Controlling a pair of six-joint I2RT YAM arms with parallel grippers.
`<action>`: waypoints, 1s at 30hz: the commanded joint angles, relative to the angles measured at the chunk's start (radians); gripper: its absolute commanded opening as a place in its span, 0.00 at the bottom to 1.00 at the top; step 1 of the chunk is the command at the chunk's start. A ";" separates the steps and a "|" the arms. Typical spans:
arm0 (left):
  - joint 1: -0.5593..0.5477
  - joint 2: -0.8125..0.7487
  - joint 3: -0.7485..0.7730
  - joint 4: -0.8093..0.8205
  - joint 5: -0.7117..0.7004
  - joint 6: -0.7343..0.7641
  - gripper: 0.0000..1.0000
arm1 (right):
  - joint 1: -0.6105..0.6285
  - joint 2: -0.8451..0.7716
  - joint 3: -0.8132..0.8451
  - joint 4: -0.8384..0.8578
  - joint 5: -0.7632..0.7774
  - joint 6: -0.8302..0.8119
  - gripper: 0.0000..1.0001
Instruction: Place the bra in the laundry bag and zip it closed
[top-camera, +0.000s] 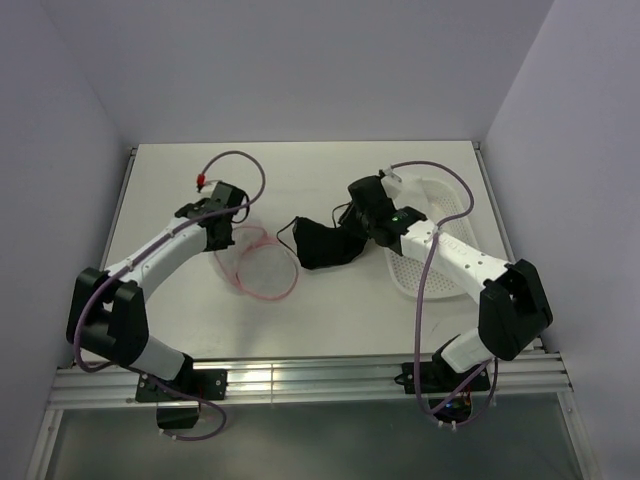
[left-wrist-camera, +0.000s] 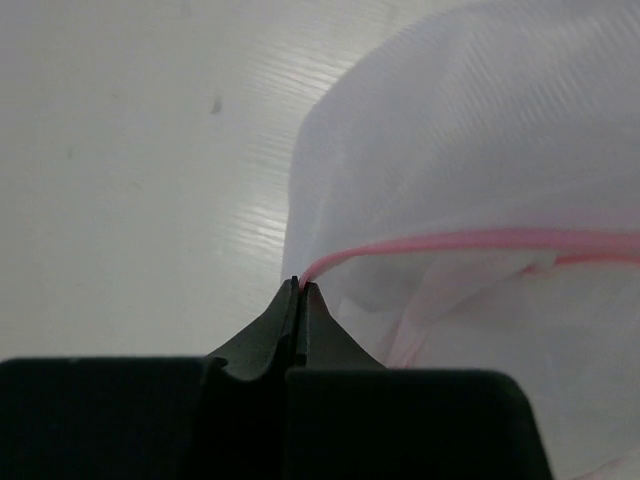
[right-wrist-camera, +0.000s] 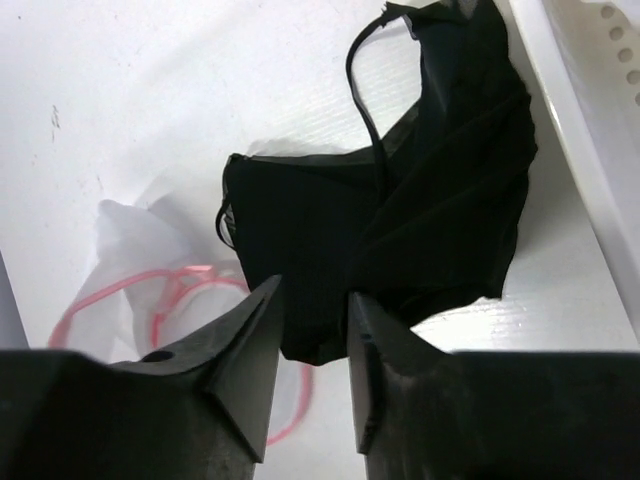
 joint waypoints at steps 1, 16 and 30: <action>0.097 -0.079 0.047 -0.017 -0.074 0.024 0.00 | 0.005 -0.063 -0.026 0.004 0.026 -0.007 0.42; 0.130 -0.211 0.168 -0.042 0.012 0.006 0.88 | 0.013 -0.199 -0.215 -0.006 0.018 -0.038 0.66; -0.122 0.008 0.213 0.180 0.262 -0.132 0.92 | -0.009 -0.203 -0.333 0.030 0.011 0.003 0.69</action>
